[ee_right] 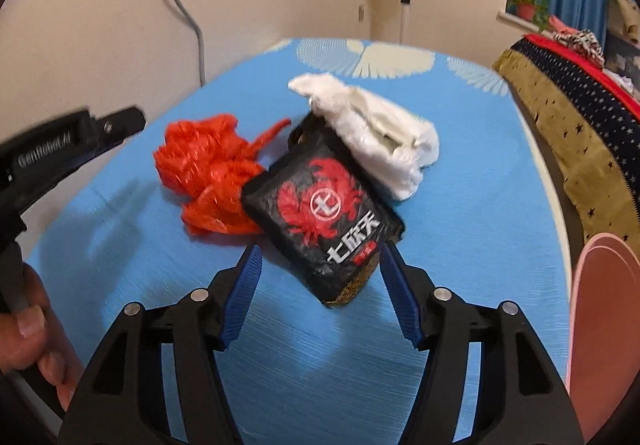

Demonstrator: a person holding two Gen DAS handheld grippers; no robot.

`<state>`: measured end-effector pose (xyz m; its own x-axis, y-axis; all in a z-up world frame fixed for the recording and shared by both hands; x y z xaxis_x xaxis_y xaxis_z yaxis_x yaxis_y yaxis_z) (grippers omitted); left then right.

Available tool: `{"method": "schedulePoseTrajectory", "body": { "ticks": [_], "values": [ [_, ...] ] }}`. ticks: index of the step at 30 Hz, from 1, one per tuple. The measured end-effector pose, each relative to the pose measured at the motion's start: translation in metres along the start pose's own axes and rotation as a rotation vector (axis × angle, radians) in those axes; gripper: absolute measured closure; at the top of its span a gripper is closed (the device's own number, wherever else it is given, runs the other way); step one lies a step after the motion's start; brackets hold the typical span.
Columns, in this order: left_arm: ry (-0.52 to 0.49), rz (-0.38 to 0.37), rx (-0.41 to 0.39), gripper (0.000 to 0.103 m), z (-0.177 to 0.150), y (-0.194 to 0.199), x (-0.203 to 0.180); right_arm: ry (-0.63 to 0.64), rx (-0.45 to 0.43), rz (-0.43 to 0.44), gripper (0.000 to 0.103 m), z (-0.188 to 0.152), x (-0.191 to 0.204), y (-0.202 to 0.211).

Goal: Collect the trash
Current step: 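Grasp the orange plastic bag with the left gripper while the right grasps the black snack packet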

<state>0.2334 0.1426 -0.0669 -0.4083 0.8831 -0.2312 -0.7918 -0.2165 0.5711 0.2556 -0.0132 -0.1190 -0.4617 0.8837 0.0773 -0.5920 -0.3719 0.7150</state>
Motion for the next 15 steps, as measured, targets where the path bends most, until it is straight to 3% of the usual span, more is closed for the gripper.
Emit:
{"method": "schedulePoseTrajectory", "body": {
  "ticks": [5, 11, 13, 15],
  "values": [
    [-0.013, -0.036, 0.085, 0.049, -0.012, -0.021, -0.010, -0.006, 0.032, 0.003, 0.043, -0.001, 0.000, -0.007],
    [-0.039, -0.030, 0.153, 0.050, -0.025, -0.034, -0.016, -0.090, 0.031, 0.023, 0.057, -0.003, -0.016, -0.008],
    [-0.031, -0.028, 0.165, 0.051, -0.026, -0.036, -0.015, -0.112, 0.028, 0.030, 0.061, -0.004, -0.019, -0.007],
    [-0.021, -0.042, 0.165, 0.062, -0.026, -0.035, -0.015, -0.129, 0.023, 0.035, 0.068, -0.005, -0.022, -0.006]
  ]
}}
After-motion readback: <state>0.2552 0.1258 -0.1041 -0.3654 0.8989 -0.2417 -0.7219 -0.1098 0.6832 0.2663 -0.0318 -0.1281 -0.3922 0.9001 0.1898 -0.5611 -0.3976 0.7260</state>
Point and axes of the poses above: each gripper's, at about its wrist camera, not at the fingertips, and y roughly against the way its jaws point, x to its left, z to its top, the point moved 6 cm from there along -y, roughly the way its jaws point, and after that the axes turned 6 degrees about z, right-handed, at the moved point
